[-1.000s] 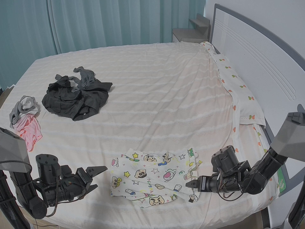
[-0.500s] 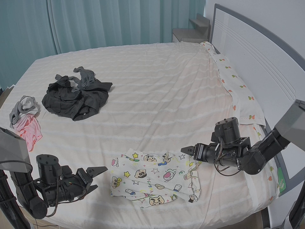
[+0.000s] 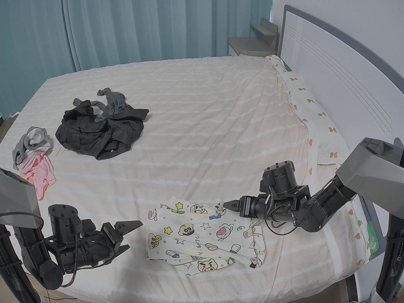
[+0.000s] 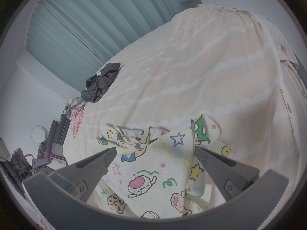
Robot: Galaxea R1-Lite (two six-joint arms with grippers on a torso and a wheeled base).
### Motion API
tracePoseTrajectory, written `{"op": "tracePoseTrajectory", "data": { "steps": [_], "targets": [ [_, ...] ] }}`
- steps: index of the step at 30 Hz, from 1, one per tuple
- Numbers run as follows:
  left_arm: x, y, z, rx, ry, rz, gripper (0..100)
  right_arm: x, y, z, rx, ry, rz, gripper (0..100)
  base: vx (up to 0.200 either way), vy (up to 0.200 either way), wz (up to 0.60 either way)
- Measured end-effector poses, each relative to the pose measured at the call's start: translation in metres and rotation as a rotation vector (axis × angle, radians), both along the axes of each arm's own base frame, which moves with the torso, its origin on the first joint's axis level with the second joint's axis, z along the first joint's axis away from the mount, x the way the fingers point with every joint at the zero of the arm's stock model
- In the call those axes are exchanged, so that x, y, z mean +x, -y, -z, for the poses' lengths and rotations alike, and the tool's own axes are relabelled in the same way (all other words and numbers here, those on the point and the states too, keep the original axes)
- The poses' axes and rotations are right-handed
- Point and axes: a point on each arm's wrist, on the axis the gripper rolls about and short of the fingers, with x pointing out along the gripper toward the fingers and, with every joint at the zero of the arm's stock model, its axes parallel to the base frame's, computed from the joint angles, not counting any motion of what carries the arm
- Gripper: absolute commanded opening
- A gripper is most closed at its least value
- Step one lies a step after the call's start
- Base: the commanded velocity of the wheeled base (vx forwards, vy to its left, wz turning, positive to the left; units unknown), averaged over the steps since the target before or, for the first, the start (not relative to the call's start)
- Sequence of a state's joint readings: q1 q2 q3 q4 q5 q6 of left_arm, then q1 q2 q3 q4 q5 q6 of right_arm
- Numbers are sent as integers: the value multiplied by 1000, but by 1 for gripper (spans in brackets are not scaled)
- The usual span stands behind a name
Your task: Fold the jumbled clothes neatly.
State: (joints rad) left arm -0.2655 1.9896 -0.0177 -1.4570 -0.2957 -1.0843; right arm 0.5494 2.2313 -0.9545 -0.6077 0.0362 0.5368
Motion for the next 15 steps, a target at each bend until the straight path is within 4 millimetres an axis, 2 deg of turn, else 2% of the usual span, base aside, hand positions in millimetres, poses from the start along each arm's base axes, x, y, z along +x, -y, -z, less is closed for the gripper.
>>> {"op": "tracePoseTrajectory", "data": {
  "steps": [8,15],
  "targets": [
    [0,0,0,0,-1,0,100,5,0,16,-22,-21,-1,100,0,0,0],
    [0,0,0,0,-2,0,100,7,-1,21,-28,-24,-2,100,0,0,0]
  ]
}}
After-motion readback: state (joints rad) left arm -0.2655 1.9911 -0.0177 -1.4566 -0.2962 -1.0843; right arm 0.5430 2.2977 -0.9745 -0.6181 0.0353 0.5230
